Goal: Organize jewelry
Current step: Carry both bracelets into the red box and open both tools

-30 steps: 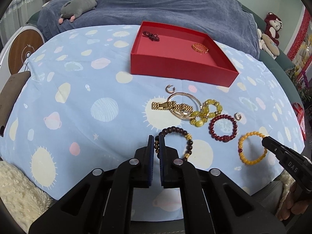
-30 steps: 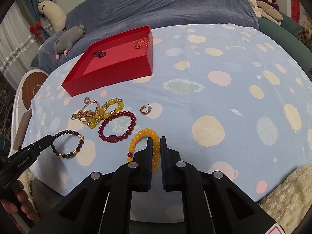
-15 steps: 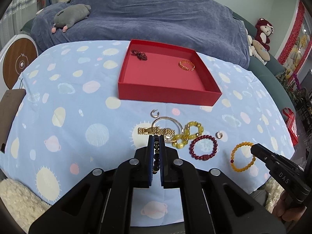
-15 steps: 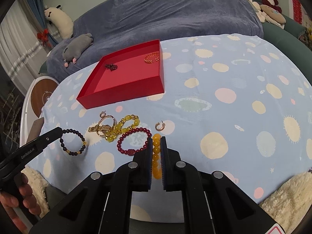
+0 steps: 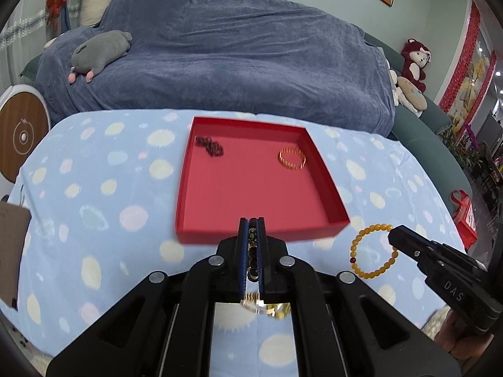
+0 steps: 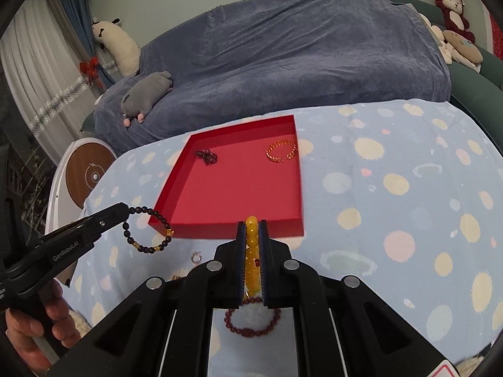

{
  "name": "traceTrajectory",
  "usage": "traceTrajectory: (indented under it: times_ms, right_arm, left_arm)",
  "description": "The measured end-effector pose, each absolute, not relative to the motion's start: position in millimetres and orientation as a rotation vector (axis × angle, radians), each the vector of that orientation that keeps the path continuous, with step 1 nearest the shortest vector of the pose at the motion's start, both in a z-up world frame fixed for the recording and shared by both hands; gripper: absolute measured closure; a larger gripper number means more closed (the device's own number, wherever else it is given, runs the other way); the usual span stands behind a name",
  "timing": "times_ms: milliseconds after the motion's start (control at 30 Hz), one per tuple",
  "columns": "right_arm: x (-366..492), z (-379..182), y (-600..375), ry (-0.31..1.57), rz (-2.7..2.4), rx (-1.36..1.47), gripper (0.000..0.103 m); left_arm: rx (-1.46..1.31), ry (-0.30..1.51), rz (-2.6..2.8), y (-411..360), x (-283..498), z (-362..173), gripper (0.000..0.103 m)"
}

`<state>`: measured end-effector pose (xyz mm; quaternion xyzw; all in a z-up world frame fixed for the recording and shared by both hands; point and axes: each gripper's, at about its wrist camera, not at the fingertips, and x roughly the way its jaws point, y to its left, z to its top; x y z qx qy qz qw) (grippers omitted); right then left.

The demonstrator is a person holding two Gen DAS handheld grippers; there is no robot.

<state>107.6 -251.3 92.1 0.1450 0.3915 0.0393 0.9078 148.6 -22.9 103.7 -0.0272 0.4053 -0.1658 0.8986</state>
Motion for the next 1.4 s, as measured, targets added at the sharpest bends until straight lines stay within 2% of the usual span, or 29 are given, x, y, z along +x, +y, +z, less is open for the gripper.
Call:
traceTrajectory:
  times_ms: [333, 900, 933, 1000, 1033, 1067, 1167, 1400]
  right_arm:
    - [200.1, 95.7, -235.9, 0.805, 0.133, 0.283, 0.096]
    - [289.9, 21.9, -252.6, 0.946, 0.045, 0.264, 0.094]
    - [288.8, 21.8, -255.4, 0.938, 0.032, 0.262, 0.094]
    - [285.3, 24.8, -258.7, 0.921, 0.011, 0.247, 0.088]
    - [283.5, 26.2, -259.9, 0.913, 0.005, 0.238, 0.088]
    - [279.7, 29.3, -261.2, 0.902, -0.001, 0.230, 0.084]
    - [265.1, 40.2, -266.8, 0.869, -0.003, 0.223, 0.078]
    - [214.0, 54.5, -273.7, 0.855, 0.011, 0.248, 0.077]
  left_arm:
    - [-0.042, 0.823, -0.355, -49.0, 233.0, 105.9, 0.098]
    - [-0.017, 0.962, -0.276, -51.5, 320.9, 33.9, 0.098]
    - [-0.024, 0.961, -0.271, -49.8, 321.7, 32.9, 0.096]
    - [-0.034, 0.961, -0.248, -44.7, 321.1, 31.2, 0.078]
    - [-0.040, 0.956, -0.240, -43.1, 319.7, 31.8, 0.060]
    - [-0.047, 0.941, -0.225, -39.8, 316.2, 33.9, 0.051]
    - [-0.058, 0.916, -0.219, -32.9, 305.9, 40.7, 0.048]
    - [-0.055, 0.887, -0.225, -17.9, 266.5, 59.1, 0.047]
